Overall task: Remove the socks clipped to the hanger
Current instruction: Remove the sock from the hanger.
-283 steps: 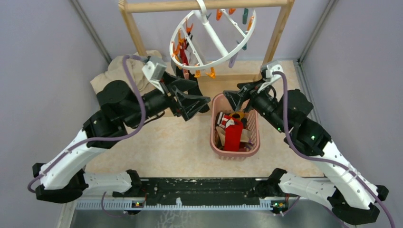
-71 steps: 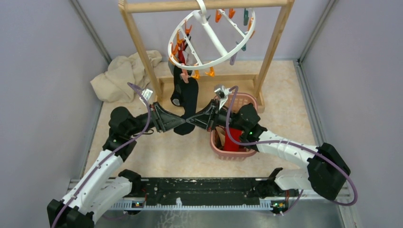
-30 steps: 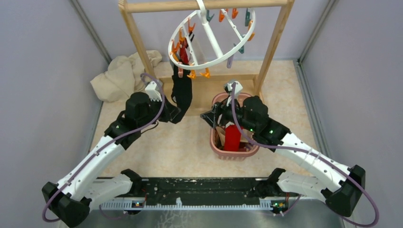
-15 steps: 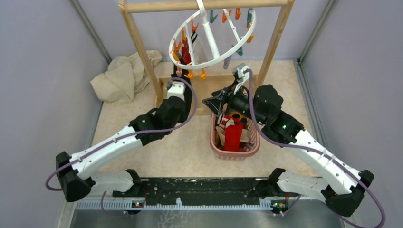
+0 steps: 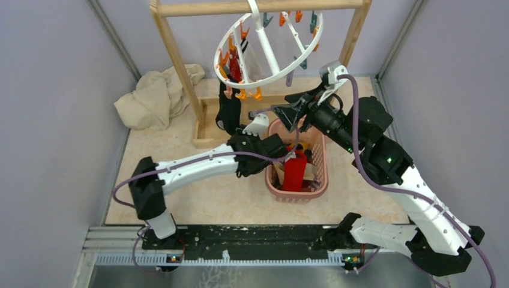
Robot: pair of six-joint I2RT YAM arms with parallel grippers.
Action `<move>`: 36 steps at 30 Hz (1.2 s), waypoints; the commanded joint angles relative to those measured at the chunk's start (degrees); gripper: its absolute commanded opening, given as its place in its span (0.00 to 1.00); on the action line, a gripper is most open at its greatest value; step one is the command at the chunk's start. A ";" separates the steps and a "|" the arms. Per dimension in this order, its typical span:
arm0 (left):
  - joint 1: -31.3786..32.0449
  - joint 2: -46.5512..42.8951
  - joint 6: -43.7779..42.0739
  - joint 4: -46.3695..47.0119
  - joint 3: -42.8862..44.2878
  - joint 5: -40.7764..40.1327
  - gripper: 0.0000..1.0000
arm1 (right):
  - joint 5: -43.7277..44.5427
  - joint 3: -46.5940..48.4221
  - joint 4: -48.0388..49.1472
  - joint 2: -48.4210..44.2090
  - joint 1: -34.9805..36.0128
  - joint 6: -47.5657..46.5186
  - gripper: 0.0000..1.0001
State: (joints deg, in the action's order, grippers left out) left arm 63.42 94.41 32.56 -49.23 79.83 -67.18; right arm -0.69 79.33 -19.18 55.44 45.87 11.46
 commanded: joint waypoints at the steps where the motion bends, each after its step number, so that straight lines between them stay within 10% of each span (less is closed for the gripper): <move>1: 1.42 10.11 15.73 -27.28 10.27 -8.76 0.11 | -1.05 6.08 -0.63 2.21 0.22 -1.73 0.55; 21: 5.60 16.15 16.20 -31.71 18.15 -10.45 0.10 | -12.41 24.96 -8.21 21.83 0.44 0.36 0.50; 36: 9.29 13.19 14.92 -31.71 19.86 -10.57 0.10 | 1.81 28.39 -13.25 23.23 0.36 -2.83 0.53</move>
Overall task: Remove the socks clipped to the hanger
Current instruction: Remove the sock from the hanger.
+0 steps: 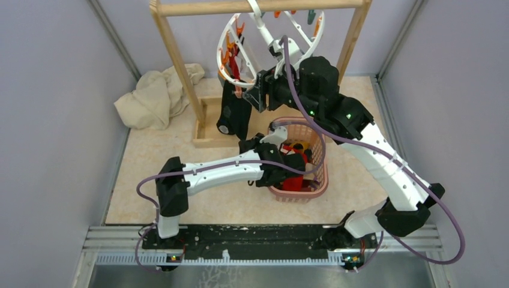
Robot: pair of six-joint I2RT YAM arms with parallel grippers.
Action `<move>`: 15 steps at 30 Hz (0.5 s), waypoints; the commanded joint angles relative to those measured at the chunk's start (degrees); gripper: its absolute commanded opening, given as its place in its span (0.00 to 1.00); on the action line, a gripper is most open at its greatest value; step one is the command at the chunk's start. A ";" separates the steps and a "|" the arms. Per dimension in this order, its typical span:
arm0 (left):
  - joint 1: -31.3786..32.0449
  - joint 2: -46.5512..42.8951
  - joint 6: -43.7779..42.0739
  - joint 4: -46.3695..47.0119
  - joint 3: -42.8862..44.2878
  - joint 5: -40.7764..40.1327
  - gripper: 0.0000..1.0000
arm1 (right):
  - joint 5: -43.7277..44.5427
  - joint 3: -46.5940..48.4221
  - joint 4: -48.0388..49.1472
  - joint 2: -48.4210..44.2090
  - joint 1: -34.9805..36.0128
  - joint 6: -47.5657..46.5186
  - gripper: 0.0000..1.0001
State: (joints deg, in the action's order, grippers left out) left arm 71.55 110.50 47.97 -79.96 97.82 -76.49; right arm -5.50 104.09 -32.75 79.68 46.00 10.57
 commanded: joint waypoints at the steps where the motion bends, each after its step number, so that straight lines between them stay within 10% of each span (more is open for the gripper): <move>1: 1.36 -3.10 -0.49 -0.98 1.85 -1.30 0.10 | 8.06 3.83 -0.10 -1.09 0.23 -2.28 0.53; 15: 2.76 -7.29 3.29 -0.98 -2.43 -0.82 0.10 | 18.99 3.07 -0.34 -2.81 -1.36 -6.14 0.54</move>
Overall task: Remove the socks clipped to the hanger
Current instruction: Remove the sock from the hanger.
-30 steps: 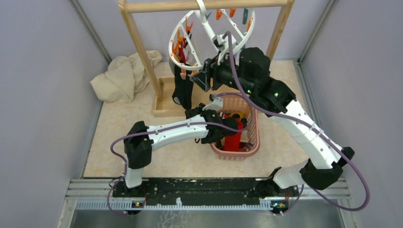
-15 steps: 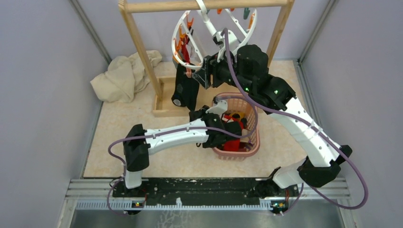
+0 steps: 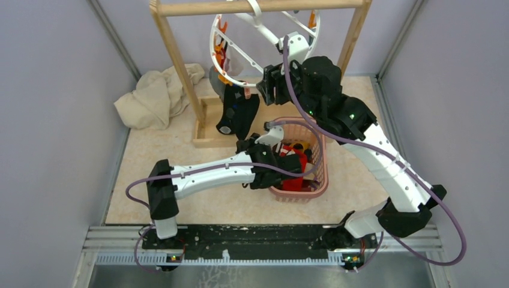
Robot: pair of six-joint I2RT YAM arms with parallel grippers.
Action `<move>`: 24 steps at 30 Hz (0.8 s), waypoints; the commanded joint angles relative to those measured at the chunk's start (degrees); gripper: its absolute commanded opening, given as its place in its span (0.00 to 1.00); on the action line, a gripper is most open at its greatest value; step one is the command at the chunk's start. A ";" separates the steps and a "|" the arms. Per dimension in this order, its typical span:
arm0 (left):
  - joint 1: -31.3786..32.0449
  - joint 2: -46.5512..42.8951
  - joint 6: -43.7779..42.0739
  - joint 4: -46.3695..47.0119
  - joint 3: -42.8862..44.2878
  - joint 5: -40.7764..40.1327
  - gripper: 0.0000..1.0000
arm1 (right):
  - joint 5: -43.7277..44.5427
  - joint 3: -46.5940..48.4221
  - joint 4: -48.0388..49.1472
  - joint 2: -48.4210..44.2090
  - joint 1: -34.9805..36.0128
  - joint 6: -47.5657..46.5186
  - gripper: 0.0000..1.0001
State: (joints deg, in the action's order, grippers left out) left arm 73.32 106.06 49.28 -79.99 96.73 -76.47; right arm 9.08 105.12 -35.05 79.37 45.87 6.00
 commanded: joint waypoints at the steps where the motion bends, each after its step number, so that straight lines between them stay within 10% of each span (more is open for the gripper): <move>1: 1.29 -3.21 2.09 -0.98 -1.56 -0.99 0.10 | 4.60 1.83 2.09 -2.55 -1.78 -1.60 0.55; 24: 6.18 -2.08 0.85 -0.96 -0.31 -3.98 0.10 | -6.41 0.33 7.65 0.58 -23.16 2.53 0.56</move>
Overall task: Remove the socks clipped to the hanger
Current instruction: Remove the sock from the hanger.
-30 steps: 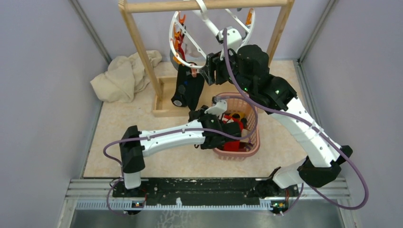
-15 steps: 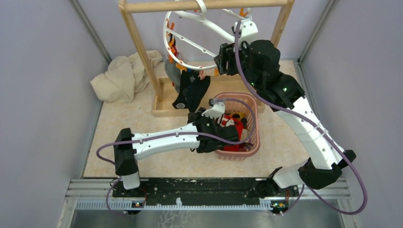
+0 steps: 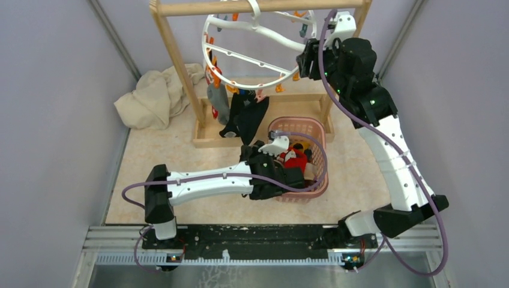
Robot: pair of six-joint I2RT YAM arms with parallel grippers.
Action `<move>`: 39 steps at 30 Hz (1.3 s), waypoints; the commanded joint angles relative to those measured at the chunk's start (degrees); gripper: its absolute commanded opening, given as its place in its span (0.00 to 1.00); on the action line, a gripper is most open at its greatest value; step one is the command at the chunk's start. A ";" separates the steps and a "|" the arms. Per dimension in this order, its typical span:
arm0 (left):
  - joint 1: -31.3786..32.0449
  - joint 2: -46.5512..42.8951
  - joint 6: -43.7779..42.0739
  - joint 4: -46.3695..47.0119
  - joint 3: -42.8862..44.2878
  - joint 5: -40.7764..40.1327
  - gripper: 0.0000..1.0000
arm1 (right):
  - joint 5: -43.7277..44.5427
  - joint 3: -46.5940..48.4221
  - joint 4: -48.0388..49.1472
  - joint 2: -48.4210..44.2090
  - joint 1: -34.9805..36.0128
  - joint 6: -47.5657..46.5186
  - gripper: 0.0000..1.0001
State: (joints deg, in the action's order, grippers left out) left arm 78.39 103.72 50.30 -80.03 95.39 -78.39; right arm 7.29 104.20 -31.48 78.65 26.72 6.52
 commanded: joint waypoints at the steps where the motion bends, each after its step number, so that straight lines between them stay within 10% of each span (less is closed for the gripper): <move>1: 1.27 0.40 -0.32 -0.92 1.29 -2.18 0.10 | -5.87 1.60 4.55 1.99 -5.14 2.53 0.56; 39: 3.88 5.70 -3.94 -0.88 8.36 -5.10 0.10 | -17.73 1.52 28.79 6.17 -18.98 10.78 0.68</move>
State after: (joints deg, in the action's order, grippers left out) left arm 81.89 107.98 46.78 -80.01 102.35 -82.28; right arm -10.96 106.04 -7.92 90.85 10.02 16.34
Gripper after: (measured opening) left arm 0.107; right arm 0.658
